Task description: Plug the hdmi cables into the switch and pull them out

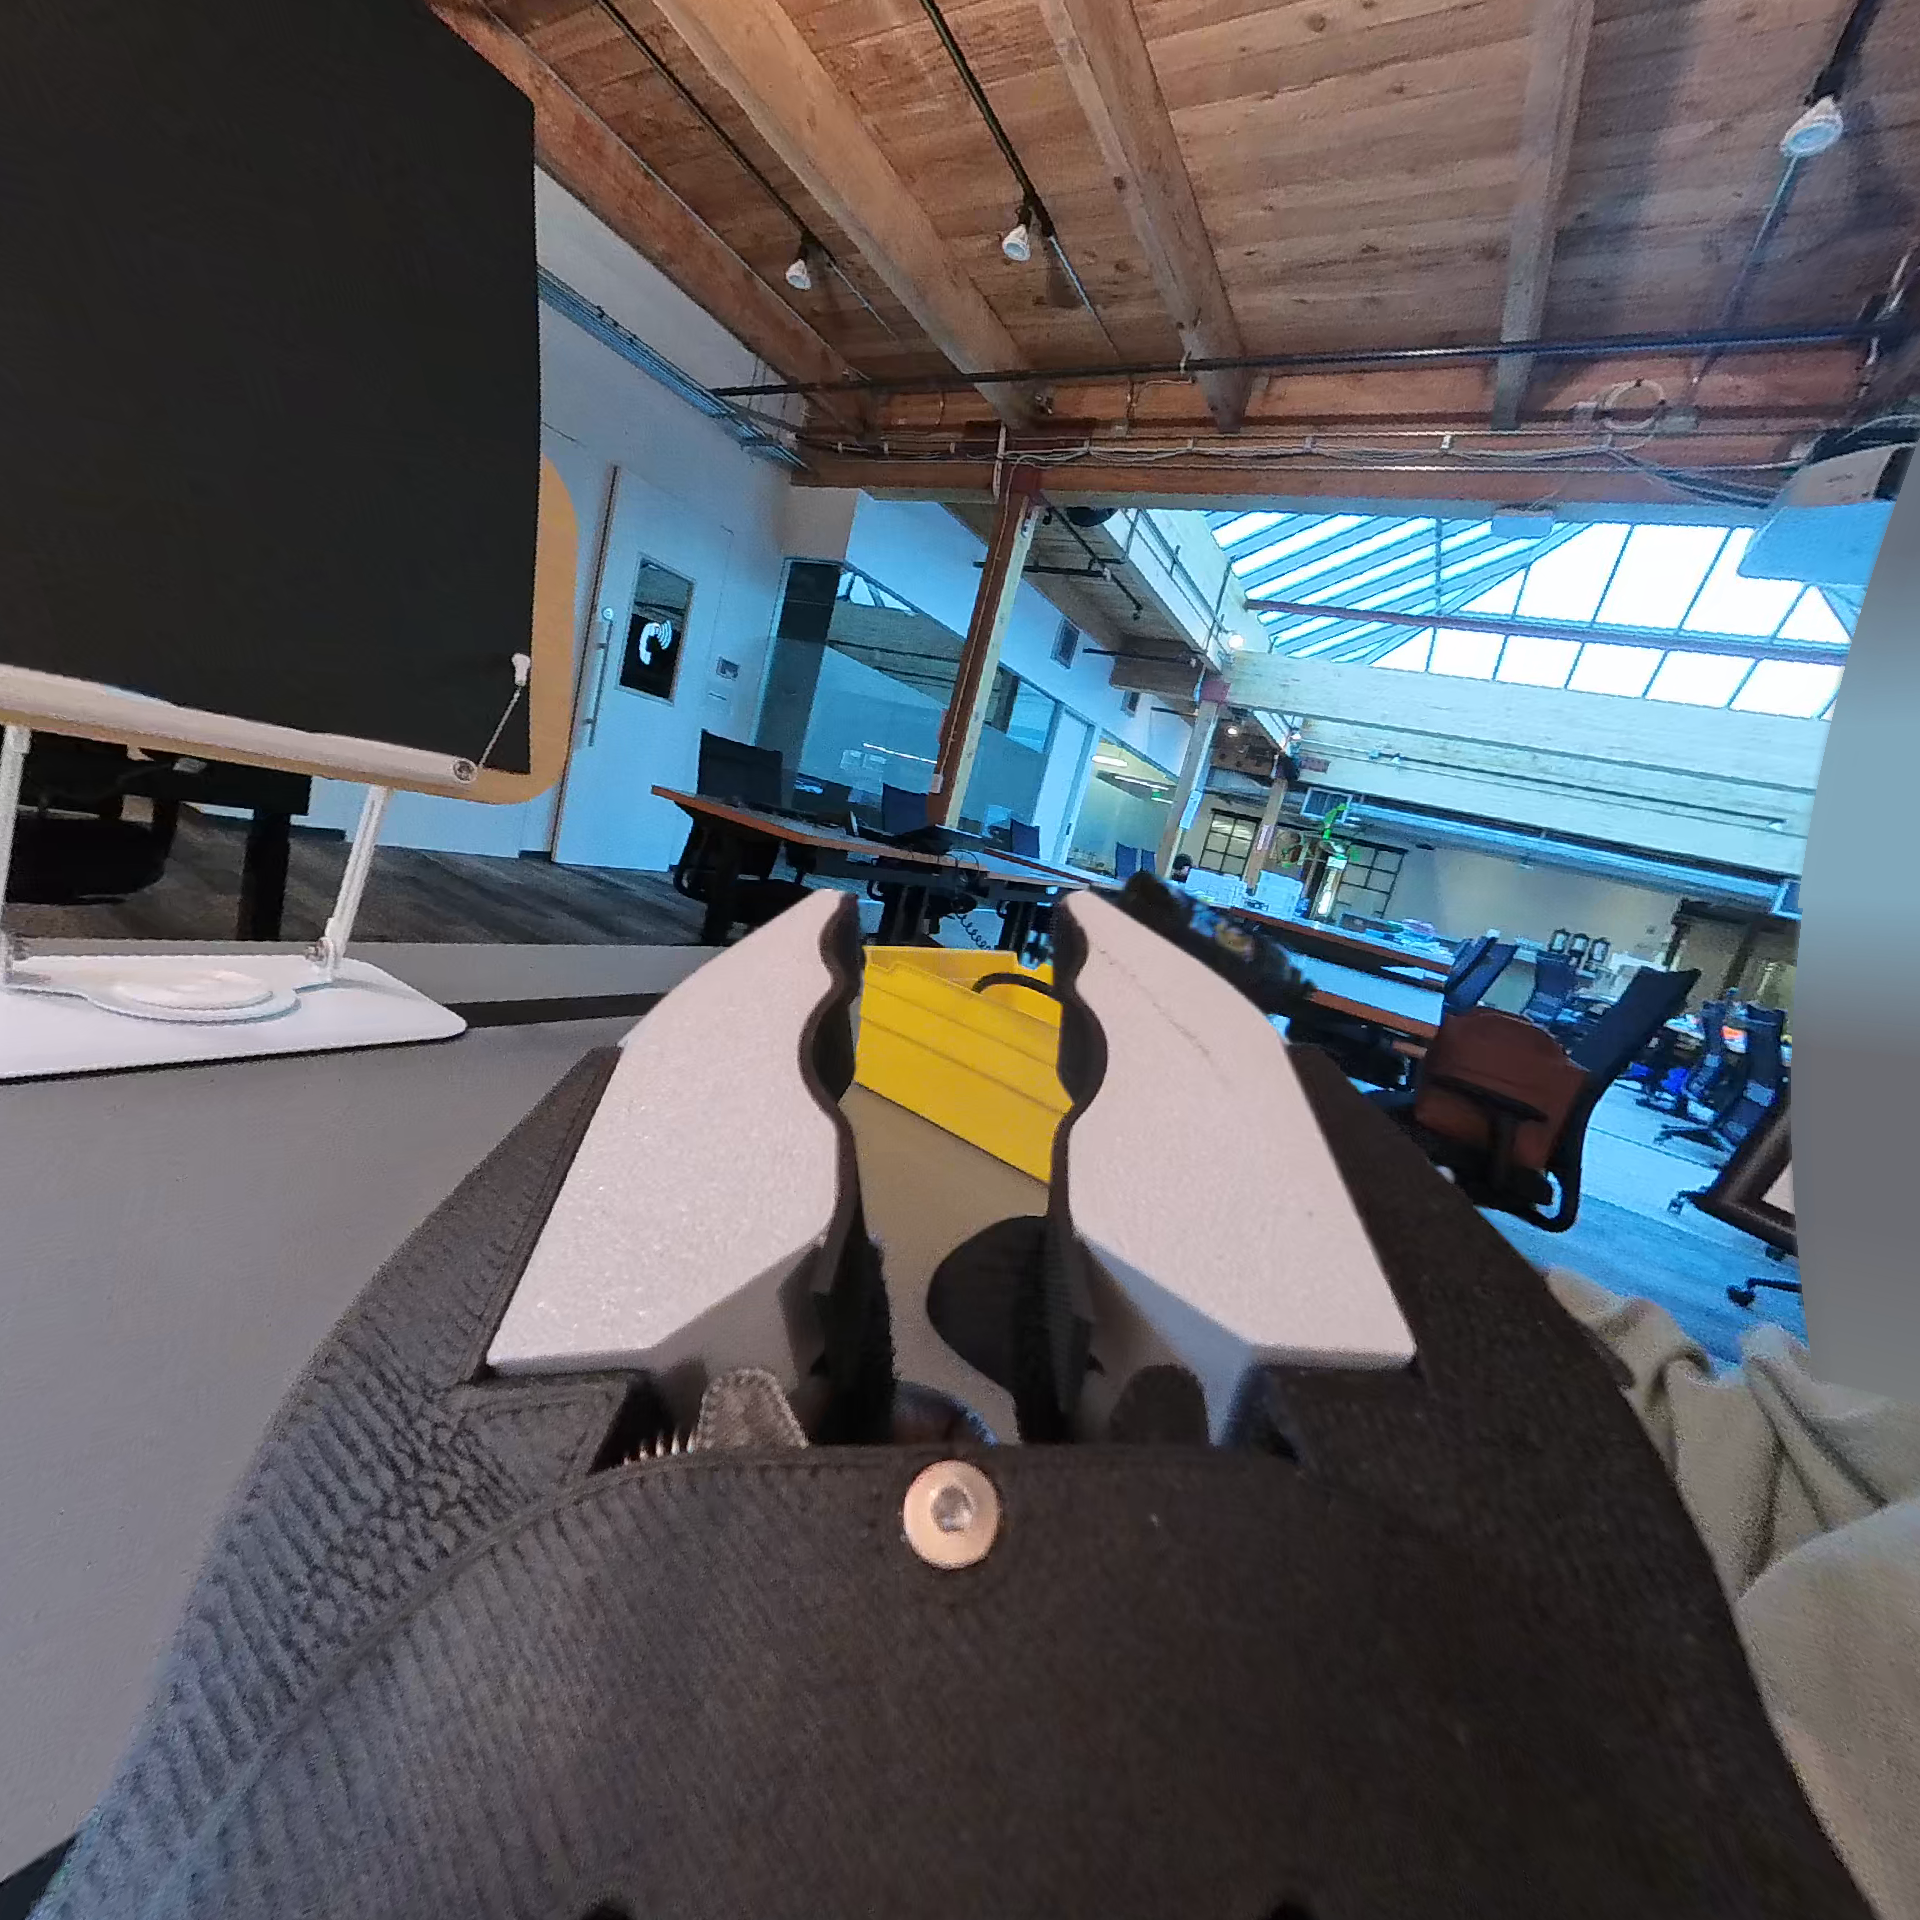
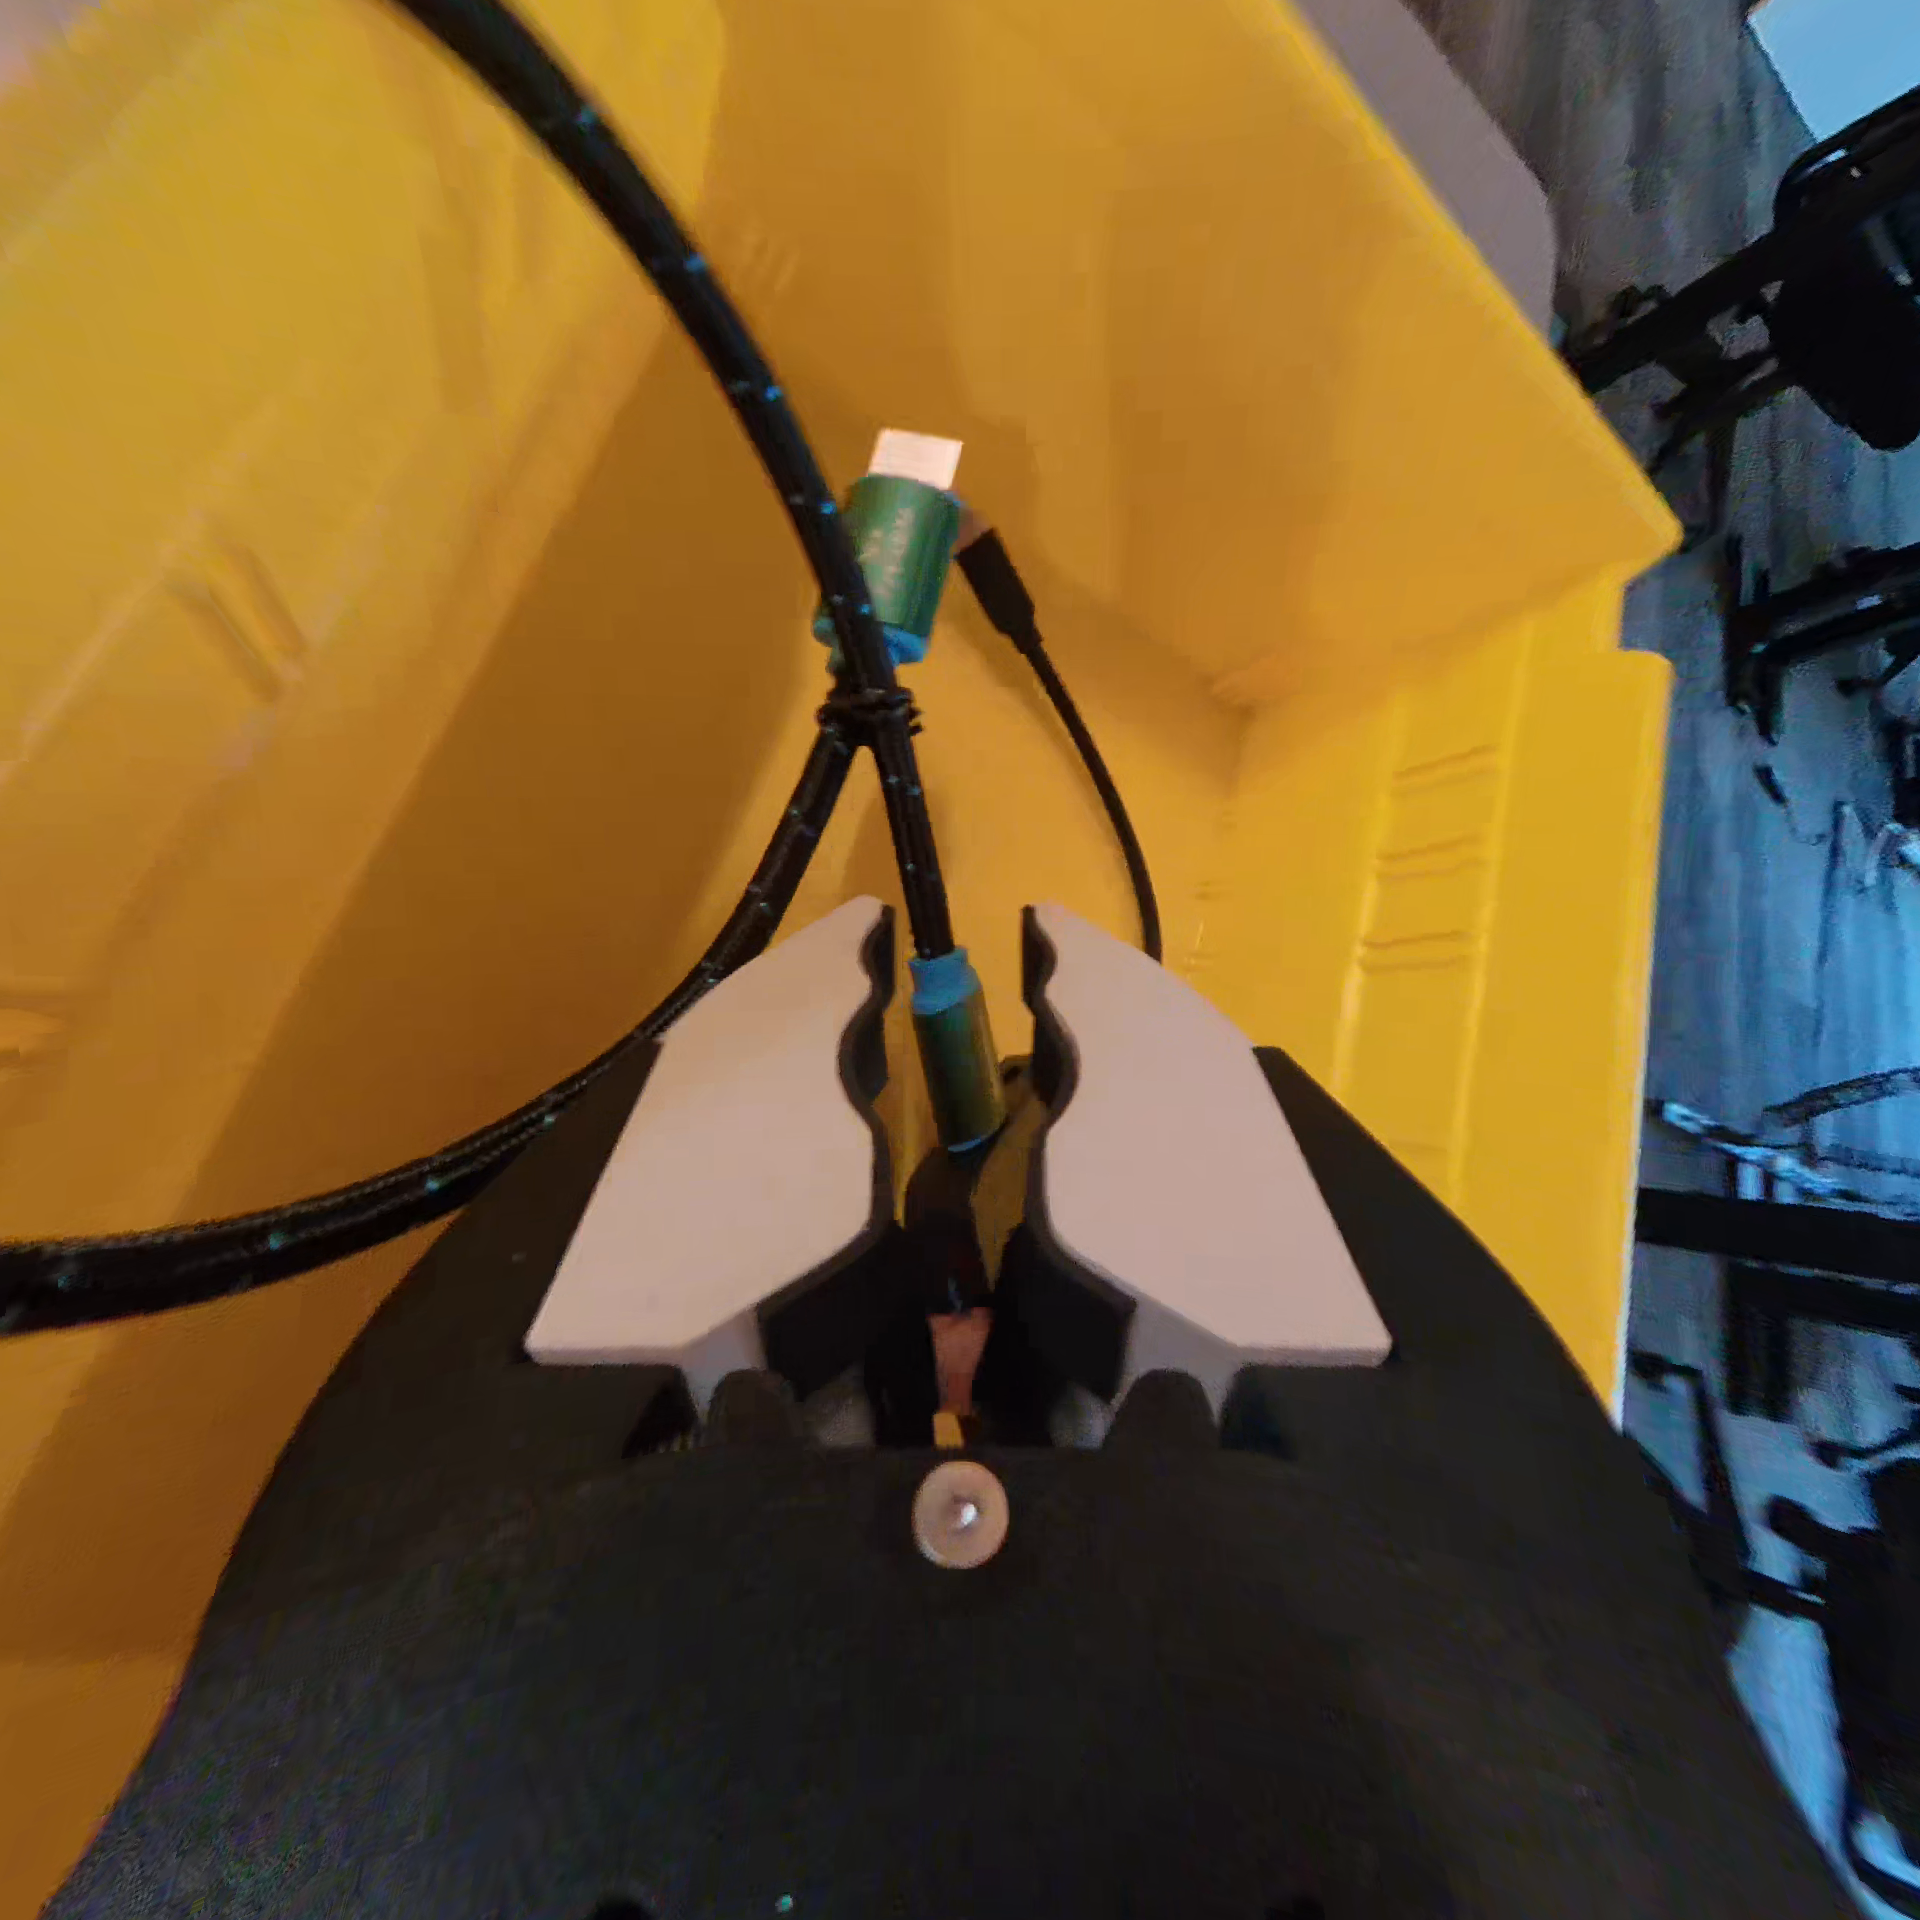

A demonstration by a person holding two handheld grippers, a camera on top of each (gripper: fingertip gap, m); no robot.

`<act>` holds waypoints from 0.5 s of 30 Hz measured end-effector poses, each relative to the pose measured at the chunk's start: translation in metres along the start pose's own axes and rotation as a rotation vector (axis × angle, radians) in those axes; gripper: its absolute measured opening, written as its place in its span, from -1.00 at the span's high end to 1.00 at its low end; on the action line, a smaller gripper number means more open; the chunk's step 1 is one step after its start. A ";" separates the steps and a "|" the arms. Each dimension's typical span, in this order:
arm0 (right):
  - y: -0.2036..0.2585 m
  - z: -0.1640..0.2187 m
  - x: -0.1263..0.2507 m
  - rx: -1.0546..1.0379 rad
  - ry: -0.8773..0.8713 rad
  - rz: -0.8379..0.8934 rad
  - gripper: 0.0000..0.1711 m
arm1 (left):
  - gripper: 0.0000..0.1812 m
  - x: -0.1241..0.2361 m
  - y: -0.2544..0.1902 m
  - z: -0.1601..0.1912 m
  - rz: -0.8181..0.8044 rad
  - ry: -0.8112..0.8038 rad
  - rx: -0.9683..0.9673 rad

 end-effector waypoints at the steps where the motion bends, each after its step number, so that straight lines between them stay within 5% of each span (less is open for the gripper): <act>1: -0.003 -0.001 0.006 -0.042 -0.035 -0.004 0.62 | 0.61 0.000 0.000 0.000 -0.005 0.000 -0.010; 7: -0.023 -0.027 0.081 -0.255 -0.473 0.053 0.31 | 0.62 0.005 0.002 -0.004 -0.033 -0.001 -0.065; 11: -0.024 -0.064 0.212 -0.571 -1.240 -0.003 0.24 | 0.62 0.008 0.002 -0.008 -0.040 -0.015 -0.093; 15: -0.019 -0.027 0.351 -0.832 -1.994 -0.045 0.57 | 0.62 0.007 0.000 -0.017 -0.040 -0.018 -0.129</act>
Point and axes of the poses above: each gripper's, where its closed fingertips meet, x back along the fingers, z out of its underside, y = z × x across the jaws, the point moved 1 cm from there along x, back along the fingers, and after that the axes turned 5 degrees about x, right-handed, at the moved point
